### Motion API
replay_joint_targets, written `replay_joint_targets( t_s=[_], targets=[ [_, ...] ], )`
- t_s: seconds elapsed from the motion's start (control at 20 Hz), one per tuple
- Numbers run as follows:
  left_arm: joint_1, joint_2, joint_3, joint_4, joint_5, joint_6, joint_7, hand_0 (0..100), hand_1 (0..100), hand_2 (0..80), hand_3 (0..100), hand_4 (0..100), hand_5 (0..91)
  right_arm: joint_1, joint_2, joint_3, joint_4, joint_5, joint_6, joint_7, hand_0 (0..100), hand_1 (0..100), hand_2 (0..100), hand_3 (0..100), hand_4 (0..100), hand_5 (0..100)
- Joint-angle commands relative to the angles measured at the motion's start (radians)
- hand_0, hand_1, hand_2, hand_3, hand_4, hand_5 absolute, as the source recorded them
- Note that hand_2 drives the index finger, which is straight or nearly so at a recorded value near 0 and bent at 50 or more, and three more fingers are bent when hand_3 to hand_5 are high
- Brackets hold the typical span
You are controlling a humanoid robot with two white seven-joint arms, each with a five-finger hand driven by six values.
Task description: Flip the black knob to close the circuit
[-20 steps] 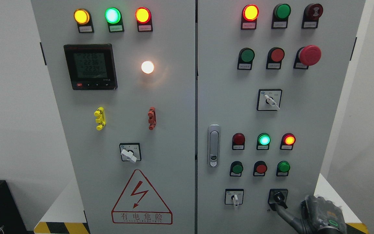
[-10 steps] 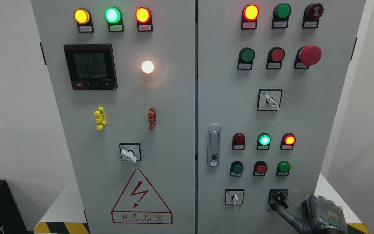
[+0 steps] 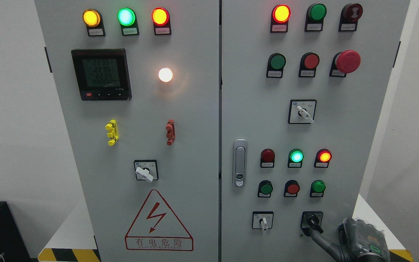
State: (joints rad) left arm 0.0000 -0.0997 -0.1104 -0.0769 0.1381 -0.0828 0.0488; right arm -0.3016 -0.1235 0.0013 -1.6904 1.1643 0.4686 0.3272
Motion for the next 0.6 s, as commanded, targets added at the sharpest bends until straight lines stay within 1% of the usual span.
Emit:
replay_joint_targets(
  t_s=[0.0, 0.4, 0.55],
  targets=[
    [0.022, 0.000, 0.000, 0.000, 0.000, 0.002, 0.000, 12, 56, 0.0, 0, 0, 0.0, 0.001, -0.005, 0.000, -0.005, -0.005, 0.001, -0.011, 0, 6, 86, 100, 91, 95],
    [0.022, 0.000, 0.000, 0.000, 0.000, 0.002, 0.000, 12, 56, 0.0, 0, 0, 0.0, 0.012, -0.005, 0.016, -0.009, -0.014, -0.001, -0.016, 0, 6, 85, 100, 91, 95],
    [0.022, 0.000, 0.000, 0.000, 0.000, 0.002, 0.000, 12, 56, 0.0, 0, 0, 0.0, 0.012, -0.005, 0.038, -0.009, -0.014, -0.002, -0.017, 0, 6, 85, 100, 91, 95]
  ],
)
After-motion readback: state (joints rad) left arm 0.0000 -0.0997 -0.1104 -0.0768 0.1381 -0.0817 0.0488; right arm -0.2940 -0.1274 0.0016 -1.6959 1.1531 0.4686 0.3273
